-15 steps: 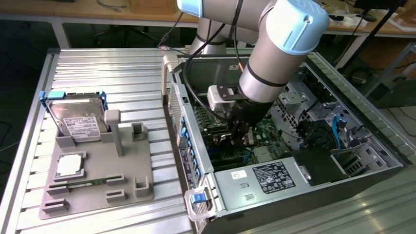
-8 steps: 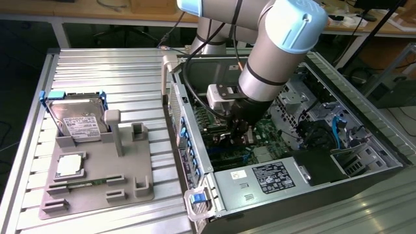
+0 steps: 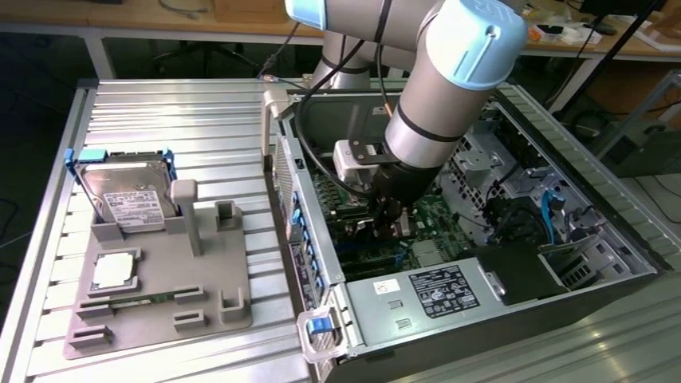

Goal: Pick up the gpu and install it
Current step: 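Insert the gpu into the slot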

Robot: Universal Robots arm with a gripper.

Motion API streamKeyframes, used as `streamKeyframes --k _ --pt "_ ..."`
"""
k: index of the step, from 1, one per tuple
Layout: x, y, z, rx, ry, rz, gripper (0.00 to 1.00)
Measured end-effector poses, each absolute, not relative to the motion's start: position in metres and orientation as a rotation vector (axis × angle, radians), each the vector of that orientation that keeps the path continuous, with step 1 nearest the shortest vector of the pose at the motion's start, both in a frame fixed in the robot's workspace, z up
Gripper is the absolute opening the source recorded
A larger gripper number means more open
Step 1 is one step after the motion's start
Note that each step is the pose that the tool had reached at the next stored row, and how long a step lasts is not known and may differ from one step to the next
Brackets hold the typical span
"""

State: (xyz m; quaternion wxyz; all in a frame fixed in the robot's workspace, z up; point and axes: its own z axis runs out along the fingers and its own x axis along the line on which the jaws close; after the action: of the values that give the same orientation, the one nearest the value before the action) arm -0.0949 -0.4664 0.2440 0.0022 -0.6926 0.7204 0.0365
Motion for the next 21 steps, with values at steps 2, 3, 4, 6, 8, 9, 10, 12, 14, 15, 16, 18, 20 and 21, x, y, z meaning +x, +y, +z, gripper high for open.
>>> streamKeyframes --k 2,3,4,6,8,9,10,12,14,15,16,18,20,21 --pt "-0.0960 -0.4664 0.2427 -2.173 2.260 0.115 0.27" --pt "-0.0961 -0.4664 0.2417 -2.173 2.260 0.115 0.27" --pt "-0.0961 -0.4664 0.2411 -2.173 2.260 0.115 0.27" --pt "-0.0961 -0.4663 0.2408 -2.173 2.260 0.115 0.27" --pt "-0.0961 -0.4663 0.2405 -2.172 2.260 0.115 0.27" --pt "-0.0961 -0.4663 0.2405 -2.172 2.260 0.115 0.27" --pt "-0.0961 -0.4663 0.2405 -2.172 2.260 0.115 0.27" --pt "-0.0961 -0.4663 0.2405 -2.172 2.260 0.115 0.27" --pt "-0.0961 -0.4663 0.2405 -2.172 2.260 0.115 0.27" --pt "-0.0961 -0.4663 0.2405 -2.172 2.260 0.115 0.27" --pt "-0.0961 -0.4663 0.2405 -2.172 2.260 0.115 0.27" --pt "-0.0944 -0.4663 0.2404 -2.172 2.261 0.116 0.27" --pt "-0.0909 -0.4664 0.2404 -2.173 2.261 0.117 0.27" --pt "-0.0888 -0.4663 0.2405 -2.174 2.262 0.120 0.27"
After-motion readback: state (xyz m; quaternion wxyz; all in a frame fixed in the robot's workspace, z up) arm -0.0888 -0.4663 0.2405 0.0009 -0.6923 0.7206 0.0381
